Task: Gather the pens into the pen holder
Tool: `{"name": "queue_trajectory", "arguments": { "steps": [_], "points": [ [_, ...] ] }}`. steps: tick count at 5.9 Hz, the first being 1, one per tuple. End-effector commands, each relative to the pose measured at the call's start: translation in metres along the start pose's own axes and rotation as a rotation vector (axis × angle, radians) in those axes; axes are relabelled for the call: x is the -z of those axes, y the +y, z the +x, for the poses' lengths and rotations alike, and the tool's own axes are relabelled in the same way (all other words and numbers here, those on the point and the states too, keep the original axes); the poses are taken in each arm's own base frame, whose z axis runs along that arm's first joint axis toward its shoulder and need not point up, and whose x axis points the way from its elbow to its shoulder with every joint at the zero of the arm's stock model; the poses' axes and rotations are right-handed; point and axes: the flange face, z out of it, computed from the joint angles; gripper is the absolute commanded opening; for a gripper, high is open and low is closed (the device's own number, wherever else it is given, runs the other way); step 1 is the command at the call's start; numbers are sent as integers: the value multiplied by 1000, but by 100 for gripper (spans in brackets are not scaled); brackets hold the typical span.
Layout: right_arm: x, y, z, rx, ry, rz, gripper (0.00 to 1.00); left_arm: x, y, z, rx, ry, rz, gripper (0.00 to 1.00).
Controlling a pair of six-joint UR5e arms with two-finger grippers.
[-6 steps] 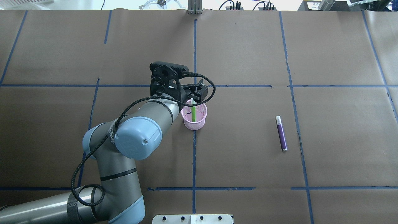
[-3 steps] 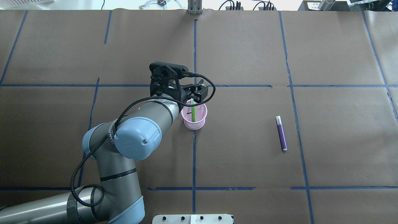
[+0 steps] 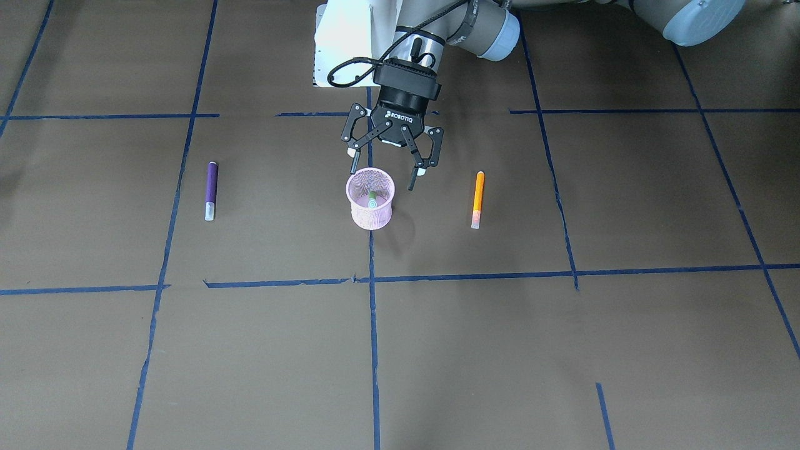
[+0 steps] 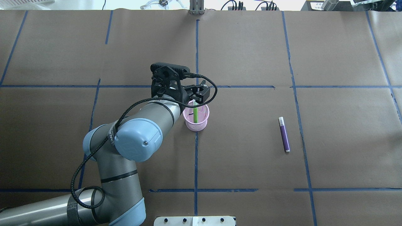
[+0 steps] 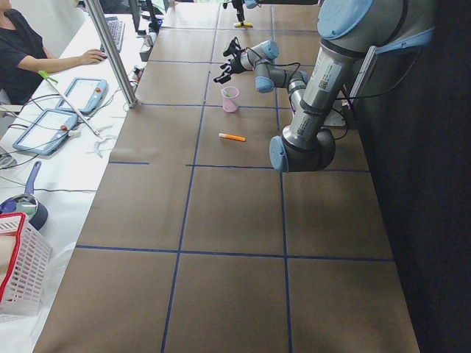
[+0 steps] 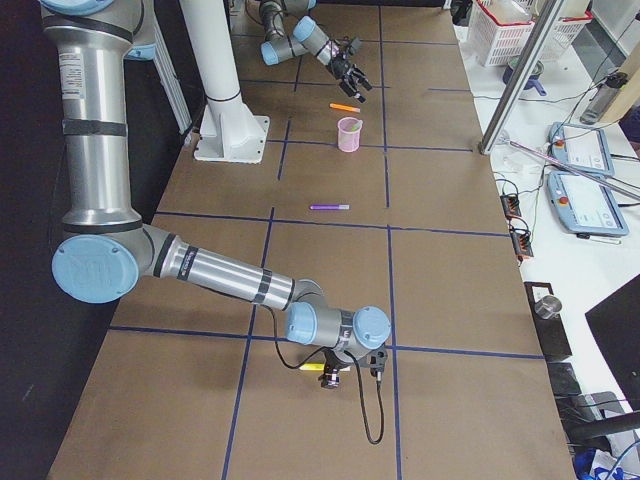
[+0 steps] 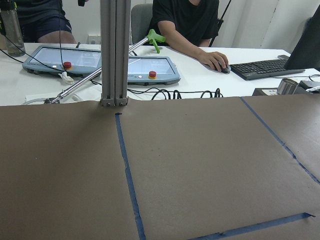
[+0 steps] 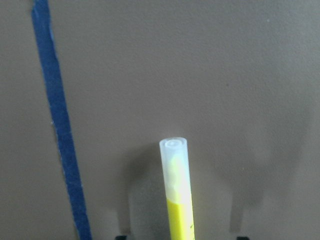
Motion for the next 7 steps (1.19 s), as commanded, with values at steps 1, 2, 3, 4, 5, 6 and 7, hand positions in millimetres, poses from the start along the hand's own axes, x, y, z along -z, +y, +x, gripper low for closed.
{"name": "queue_trajectory", "arguments": {
  "steps": [1, 2, 3, 4, 5, 6, 7],
  "points": [
    [-6, -1, -3, 5, 6, -13, 78, 0, 1, -1, -1, 0, 0, 99],
    [-7, -3, -4, 6, 7, -16, 72, 0, 1, -1, -1, 0, 0, 99],
    [-7, -3, -4, 5, 7, -15, 43, -1, 2, -3, -3, -2, -2, 99],
    [-9, -2, -2, 5, 7, -19, 1, -1, 2, -3, -3, -2, -2, 99],
    [-11, -3, 0, 2, 3, -23, 0, -1, 2, -3, -3, -2, -2, 99],
    [-11, -2, 0, 8, 3, -23, 0, 0, 4, -5, -6, -5, -3, 99],
    [-2, -5, -9, 43, -4, 16, 0, 0, 4, -5, -4, -5, -3, 99]
  ]
}}
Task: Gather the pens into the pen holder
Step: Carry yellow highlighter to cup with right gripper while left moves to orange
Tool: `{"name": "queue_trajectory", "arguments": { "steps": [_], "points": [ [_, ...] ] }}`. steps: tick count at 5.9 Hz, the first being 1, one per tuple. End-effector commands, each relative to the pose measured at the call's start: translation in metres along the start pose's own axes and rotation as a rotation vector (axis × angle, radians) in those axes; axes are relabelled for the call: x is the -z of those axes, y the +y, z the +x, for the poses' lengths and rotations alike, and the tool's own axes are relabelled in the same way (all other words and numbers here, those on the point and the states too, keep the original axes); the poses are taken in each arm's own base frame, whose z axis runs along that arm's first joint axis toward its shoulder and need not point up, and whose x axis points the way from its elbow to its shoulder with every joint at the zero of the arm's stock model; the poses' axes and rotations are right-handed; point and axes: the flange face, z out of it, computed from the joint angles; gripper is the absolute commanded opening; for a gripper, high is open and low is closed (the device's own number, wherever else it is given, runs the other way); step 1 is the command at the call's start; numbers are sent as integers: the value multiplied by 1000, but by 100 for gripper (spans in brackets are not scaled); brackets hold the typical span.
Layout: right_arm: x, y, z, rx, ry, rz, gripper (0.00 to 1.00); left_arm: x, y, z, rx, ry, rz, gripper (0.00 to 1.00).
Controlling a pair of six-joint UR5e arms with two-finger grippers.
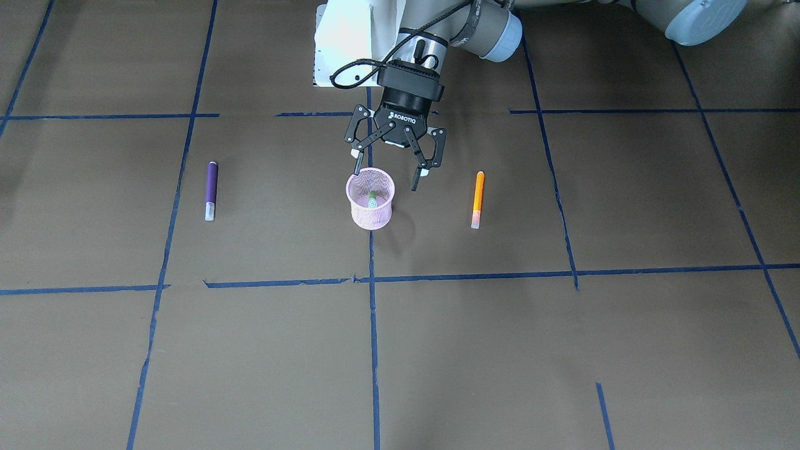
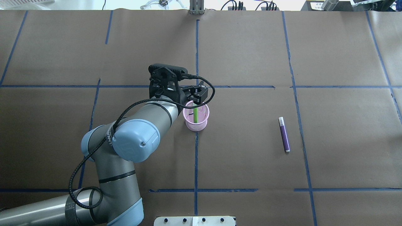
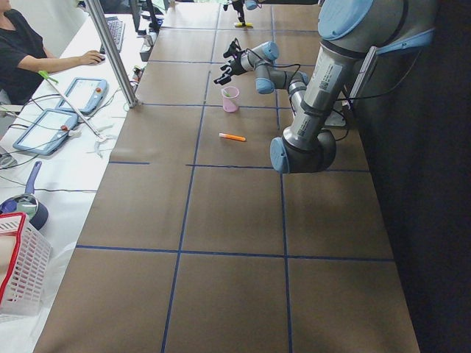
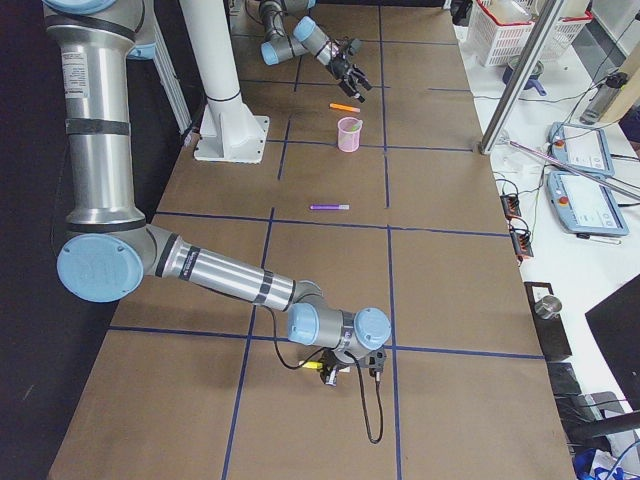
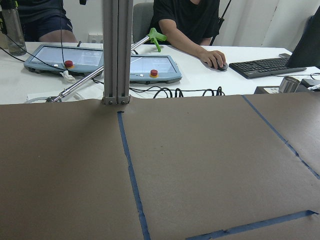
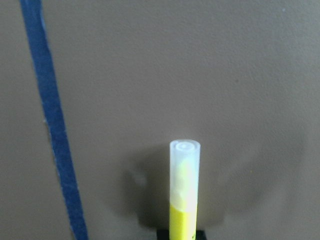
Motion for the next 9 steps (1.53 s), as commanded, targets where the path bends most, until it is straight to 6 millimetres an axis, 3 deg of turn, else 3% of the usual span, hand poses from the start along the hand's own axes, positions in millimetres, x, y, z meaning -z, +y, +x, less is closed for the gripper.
{"name": "queue_trajectory", "arguments": {
  "steps": [1, 3, 4, 5, 6, 7, 9],
  "points": [
    [13, -5, -13, 80, -9, 80, 0, 0, 0, 0, 0, 1, 0, 99],
    [52, -6, -53, 162, -29, 169, 0, 5, -4, 0, 5, 9, 5, 99],
    [80, -7, -87, 175, -74, 217, 0, 10, -8, 1, 11, 17, 12, 99],
    [119, -4, -134, 227, -90, 289, 0, 15, -14, 1, 13, 25, 21, 99],
    [143, -4, -196, 312, -98, 328, 0, 16, -5, -15, 1, 10, 10, 99],
    [174, -7, -283, 301, -148, 368, 0, 17, -13, -35, 1, 6, -6, 98],
    [214, 1, -488, 231, -248, 440, 0, 3, -11, -79, -48, -15, -86, 98]
  ]
}}
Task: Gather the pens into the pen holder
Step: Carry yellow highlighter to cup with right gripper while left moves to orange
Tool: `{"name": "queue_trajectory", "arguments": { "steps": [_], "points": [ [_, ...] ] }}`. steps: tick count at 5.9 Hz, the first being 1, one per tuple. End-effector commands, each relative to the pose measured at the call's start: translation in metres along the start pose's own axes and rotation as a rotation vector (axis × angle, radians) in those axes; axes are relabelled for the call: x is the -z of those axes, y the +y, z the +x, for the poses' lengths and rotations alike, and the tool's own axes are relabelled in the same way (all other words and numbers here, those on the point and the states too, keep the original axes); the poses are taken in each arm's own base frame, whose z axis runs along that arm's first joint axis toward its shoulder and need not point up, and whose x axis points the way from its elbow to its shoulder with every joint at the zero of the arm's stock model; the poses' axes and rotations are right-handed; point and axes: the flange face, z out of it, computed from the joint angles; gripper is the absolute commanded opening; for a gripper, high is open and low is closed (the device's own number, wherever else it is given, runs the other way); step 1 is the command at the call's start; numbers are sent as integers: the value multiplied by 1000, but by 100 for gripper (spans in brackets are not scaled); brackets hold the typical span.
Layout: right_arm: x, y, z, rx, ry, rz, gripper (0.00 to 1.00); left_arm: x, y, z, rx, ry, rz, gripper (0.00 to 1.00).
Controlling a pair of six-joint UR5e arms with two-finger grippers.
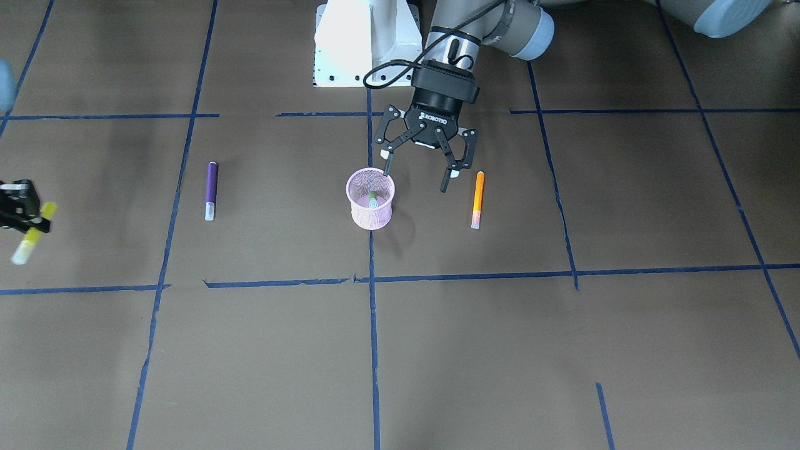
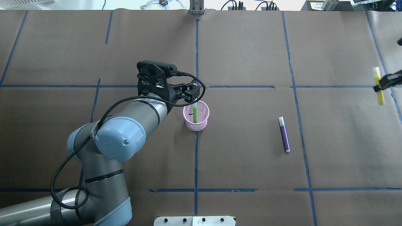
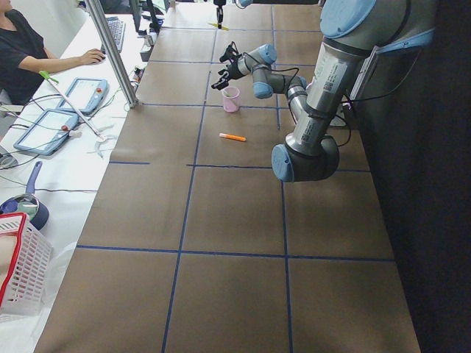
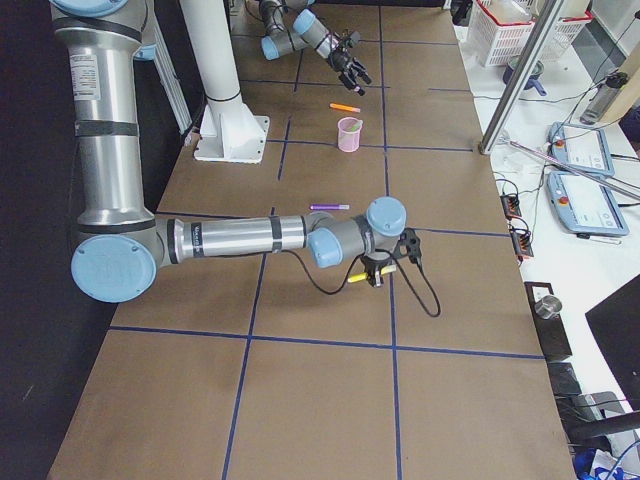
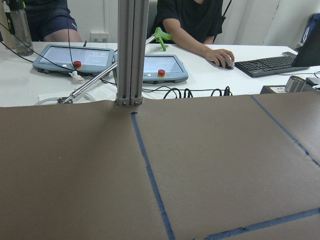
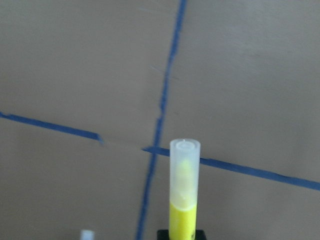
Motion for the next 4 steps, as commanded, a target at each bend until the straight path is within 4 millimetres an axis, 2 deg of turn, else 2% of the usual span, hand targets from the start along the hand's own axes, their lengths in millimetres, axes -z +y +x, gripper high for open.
{"name": "queue_trajectory", "arguments": {
  "steps": [1, 2, 3, 4],
  "points": [
    [-30, -8, -184, -96, -57, 75, 0, -11, 4, -28, -28, -7, -92, 98],
    [-47, 2, -261, -139, -79, 126, 0, -19, 7, -43, -30, -18, -130, 98],
    [-63, 18, -320, -190, -89, 197, 0, -23, 14, -65, -31, -32, -179, 98],
    [-81, 39, -368, -196, -85, 276, 0, -31, 19, -83, -31, -72, -318, 98]
  ]
}}
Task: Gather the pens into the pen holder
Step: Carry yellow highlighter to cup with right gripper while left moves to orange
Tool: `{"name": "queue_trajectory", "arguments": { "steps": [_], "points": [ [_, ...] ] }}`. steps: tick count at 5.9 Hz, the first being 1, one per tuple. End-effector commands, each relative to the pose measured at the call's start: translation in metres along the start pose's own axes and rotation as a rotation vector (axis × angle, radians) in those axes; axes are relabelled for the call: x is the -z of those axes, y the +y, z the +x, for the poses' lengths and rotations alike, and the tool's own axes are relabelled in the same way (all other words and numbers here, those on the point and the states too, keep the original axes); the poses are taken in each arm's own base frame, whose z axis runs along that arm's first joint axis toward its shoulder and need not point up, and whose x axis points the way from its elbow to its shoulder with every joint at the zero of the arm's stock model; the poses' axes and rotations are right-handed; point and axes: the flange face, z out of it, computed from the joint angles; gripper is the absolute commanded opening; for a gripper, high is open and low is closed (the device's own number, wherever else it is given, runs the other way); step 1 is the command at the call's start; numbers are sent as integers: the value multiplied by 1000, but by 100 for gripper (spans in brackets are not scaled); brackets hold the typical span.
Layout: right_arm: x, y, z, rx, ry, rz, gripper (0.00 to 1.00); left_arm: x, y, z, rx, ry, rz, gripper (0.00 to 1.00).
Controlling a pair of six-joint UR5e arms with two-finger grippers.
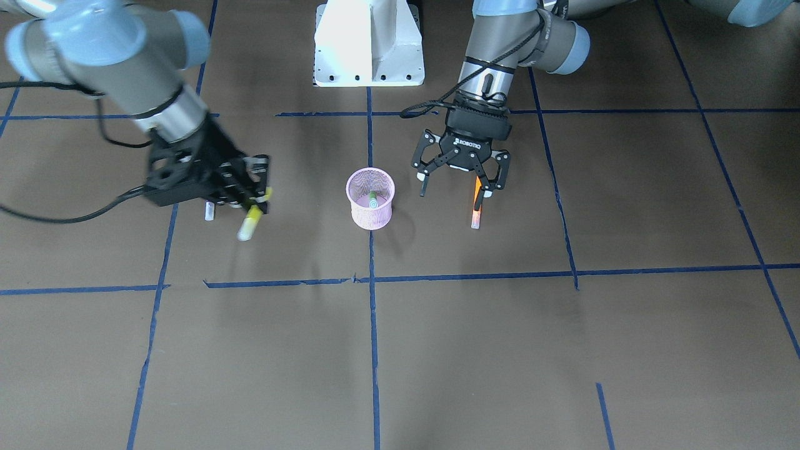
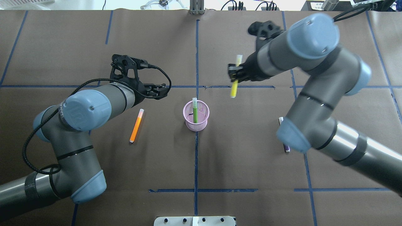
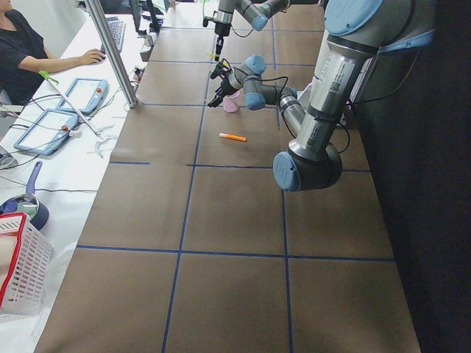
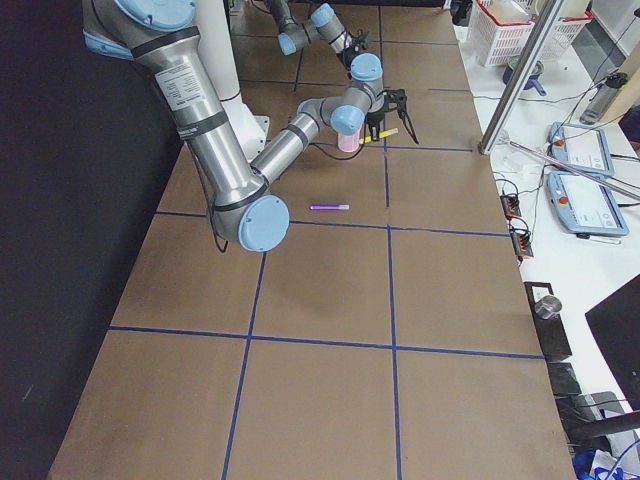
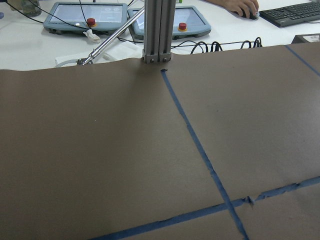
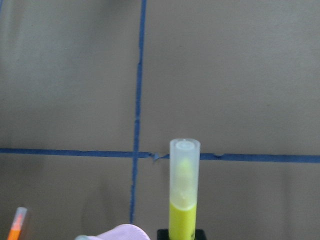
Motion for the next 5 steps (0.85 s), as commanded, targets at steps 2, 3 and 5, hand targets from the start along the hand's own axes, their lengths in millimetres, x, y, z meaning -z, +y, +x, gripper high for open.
{"name": "queue_trajectory", "arguments": {
  "steps": [2, 3, 5],
  "points": [
    [-32, 68, -68, -20, 3, 150, 0, -16, 13, -23, 20, -25, -204, 99],
    [-40, 81, -71, -8, 17, 174, 0, -18, 19, -23, 27, -1, -256, 99],
    [-47, 93, -71, -1, 26, 171, 40, -26, 25, -35, 66, 46, -420, 99]
  ]
}}
